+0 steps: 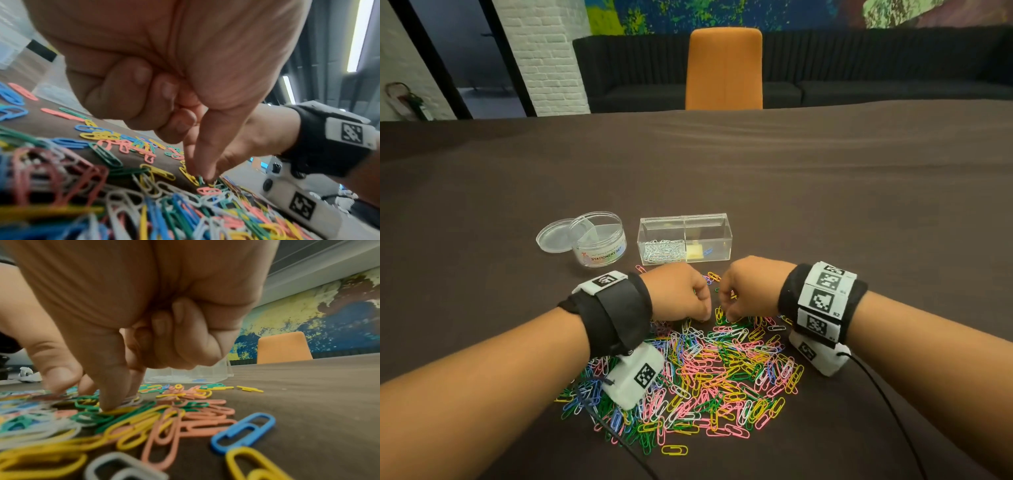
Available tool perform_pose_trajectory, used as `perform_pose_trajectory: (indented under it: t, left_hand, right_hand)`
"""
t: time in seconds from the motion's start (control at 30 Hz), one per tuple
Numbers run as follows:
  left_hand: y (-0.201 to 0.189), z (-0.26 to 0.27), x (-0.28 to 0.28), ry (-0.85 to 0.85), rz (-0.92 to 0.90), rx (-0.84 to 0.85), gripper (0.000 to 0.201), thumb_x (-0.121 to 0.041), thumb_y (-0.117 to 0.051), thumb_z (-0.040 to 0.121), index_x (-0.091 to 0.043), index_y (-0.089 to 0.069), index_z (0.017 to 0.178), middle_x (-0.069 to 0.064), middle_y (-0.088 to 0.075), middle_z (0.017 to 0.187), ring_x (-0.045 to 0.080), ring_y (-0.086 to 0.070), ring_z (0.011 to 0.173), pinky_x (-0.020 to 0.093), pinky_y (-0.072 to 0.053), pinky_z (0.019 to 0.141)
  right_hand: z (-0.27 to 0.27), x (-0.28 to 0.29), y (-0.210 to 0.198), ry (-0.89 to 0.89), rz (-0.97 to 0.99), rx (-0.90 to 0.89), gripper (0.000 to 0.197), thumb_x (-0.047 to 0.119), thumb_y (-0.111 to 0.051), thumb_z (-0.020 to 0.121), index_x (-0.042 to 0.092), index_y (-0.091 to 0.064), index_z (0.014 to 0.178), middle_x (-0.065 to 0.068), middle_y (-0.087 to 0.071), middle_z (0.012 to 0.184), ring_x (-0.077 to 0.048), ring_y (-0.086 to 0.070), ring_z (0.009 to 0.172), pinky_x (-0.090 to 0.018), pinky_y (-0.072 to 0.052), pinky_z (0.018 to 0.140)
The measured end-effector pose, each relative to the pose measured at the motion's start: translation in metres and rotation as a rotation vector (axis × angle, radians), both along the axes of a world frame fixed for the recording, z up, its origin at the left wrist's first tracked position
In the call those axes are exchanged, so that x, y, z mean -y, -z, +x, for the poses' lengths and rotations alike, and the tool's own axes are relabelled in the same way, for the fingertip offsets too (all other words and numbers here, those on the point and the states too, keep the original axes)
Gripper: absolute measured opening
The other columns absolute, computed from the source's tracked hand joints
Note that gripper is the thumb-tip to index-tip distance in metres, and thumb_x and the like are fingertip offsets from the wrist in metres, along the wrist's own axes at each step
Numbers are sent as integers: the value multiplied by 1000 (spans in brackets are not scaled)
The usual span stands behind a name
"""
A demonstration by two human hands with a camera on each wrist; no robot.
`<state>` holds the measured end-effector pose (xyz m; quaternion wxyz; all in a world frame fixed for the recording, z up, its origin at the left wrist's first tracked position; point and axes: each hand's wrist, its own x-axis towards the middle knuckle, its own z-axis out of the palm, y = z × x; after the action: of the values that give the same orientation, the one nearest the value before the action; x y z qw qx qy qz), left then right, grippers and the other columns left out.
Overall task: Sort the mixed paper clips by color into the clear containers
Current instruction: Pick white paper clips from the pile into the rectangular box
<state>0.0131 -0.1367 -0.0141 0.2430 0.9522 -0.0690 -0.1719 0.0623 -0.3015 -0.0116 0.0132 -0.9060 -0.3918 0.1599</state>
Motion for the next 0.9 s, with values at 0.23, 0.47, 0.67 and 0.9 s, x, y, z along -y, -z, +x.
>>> perform_pose_trajectory:
  t: [0.23,0.47,0.67,0.9]
  left_hand:
    - [4,-3,17,141,177,67,18,-38,-77,80,-21,-75,83,-10,-66,71,11,-62,72,26,-51,72]
    - [-2,-1,9,127,369,106,27,-26,-65,90,-16,-61,66,-5,-52,61,16,-46,60,23,-35,55]
    - [4,-2,4,73,334,103,25,-31,-62,90,-11,-68,77,6,-66,77,21,-54,69,25,-46,66]
    - [-2,-7,3,69,365,62,21,-27,-57,91,-10,-67,82,8,-67,84,20,-53,72,26,-44,65]
  right_hand:
    - [10,16,-3,72,182,-103,9,27,-71,86,21,-67,81,8,-59,70,-7,-51,62,-24,-43,61]
    - [16,46,-3,290,413,-462,12,21,-54,92,12,-60,89,-11,-64,75,-14,-48,51,-26,-41,50]
    - [11,47,2,375,615,-805,30,-8,-38,89,10,-60,98,-7,-58,72,-13,-40,46,-19,-29,39]
    - [-1,31,-6,117,239,-459,6,18,-66,80,23,-67,83,14,-55,62,0,-47,51,-19,-40,54]
